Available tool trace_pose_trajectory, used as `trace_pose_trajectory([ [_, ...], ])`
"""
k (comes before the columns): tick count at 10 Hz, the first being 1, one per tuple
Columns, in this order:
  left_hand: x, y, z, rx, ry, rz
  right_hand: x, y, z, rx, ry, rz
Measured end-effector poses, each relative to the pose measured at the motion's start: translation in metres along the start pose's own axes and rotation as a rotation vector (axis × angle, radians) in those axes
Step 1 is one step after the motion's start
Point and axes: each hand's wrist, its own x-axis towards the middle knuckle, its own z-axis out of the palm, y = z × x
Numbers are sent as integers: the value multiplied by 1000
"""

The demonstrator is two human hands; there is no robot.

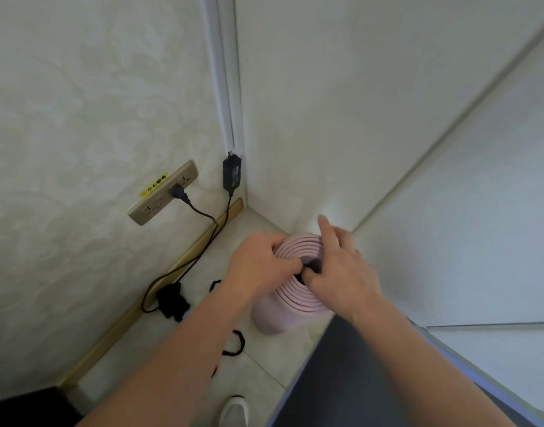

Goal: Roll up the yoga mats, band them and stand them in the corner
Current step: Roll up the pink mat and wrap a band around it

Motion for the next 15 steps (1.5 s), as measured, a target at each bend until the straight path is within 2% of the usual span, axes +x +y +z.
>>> trace_pose_trajectory([
  [1,3,-3,-9,-25,-102,41,18,2,5,77,-16,-173],
  [3,5,-19,-30,-218,-199,53,19,6,24,207,107,-310],
  [4,3,-38,-34,-411,-225,14,11,4,27,243,115,-273],
  [5,-7,-72,-36,-668,-229,-150,7,-3,22,227,88,-213],
  [6,-11,-129,-22,-603,-97,-406,4,-11,18,197,67,-165],
  [7,1,-210,13,-118,-134,-512,13,-17,16,204,72,-159],
  [8,19,-276,49,132,-233,-545,35,-31,13,192,68,-208],
  [9,44,-315,79,150,-220,-535,63,-44,18,200,66,-254],
  [10,62,-323,96,77,-234,-539,87,-60,21,128,98,-278],
  [11,67,-314,90,79,-219,-511,105,-72,17,94,88,-249],
  [12,61,-295,71,-31,-205,-479,112,-75,9,98,69,-203],
  [13,50,-273,61,-215,-118,-598,106,-74,3,112,57,-182],
  [14,28,-253,64,-215,-82,-720,85,-69,3,141,53,-196],
  [15,5,-239,65,-145,-100,-700,62,-39,-4,235,136,-131],
])
